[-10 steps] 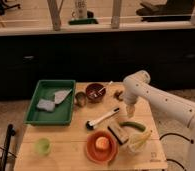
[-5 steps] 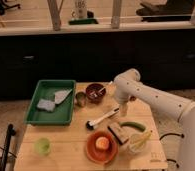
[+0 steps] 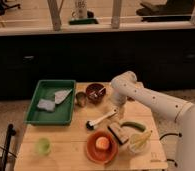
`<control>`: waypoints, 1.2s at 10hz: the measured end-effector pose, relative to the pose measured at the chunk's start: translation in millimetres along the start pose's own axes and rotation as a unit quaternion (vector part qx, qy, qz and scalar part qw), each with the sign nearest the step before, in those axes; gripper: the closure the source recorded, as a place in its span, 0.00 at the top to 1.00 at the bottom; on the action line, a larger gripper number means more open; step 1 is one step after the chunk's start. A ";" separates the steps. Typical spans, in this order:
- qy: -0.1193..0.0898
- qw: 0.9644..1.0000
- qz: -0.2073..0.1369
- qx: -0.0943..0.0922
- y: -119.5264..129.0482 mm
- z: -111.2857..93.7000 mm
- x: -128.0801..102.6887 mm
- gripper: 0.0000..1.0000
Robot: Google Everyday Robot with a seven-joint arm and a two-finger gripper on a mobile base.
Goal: Place brush in plastic cup
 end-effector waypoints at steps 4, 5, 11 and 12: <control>-0.015 1.000 -0.018 -0.001 1.3 8.6 -15.3 0.80; -0.017 1.000 -0.021 -0.001 0.9 10.1 -17.4 0.80; -0.034 0.999 -0.040 -0.002 -6.7 16.1 -31.3 0.80; -0.037 0.998 -0.043 -0.002 -6.7 16.1 -35.3 0.80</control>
